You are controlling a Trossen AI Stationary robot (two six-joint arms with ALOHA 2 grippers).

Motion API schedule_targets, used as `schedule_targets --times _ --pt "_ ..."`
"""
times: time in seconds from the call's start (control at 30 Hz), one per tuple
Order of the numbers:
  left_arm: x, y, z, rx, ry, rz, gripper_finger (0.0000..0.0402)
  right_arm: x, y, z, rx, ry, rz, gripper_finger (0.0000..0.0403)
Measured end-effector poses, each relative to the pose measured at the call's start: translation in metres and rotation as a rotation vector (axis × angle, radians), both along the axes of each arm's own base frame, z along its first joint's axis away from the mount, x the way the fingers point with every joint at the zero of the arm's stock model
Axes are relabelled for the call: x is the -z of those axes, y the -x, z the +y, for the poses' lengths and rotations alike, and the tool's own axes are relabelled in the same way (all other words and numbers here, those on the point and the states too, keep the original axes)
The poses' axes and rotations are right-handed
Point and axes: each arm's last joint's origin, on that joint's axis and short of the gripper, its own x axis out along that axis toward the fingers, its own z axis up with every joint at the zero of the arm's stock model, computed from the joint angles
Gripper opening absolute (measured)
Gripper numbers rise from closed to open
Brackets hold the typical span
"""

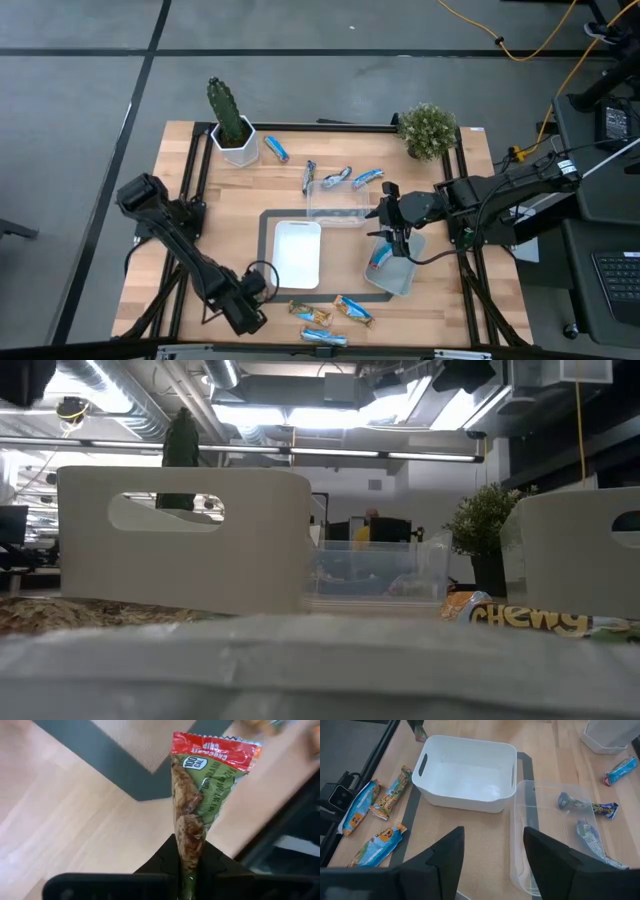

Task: Pick and place Granola Bars by type
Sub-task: Put the red granola bar into the gray bin

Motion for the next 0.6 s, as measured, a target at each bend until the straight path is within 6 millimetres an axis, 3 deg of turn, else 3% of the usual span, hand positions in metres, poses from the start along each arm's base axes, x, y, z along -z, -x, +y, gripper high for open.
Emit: schedule_targets --times 0.3,0.6 --pt "-0.067 0.026 0.028 -0.098 -0.020 -0.238 0.0018 -0.003 -0.002 0.000 -0.010 0.007 -0.038 0.0206" --pt "-0.134 0.051 0.071 -0.111 -0.244 -0.708 0.0020 -0.007 -0.007 -0.009 0.029 -0.005 -0.086 0.0206"
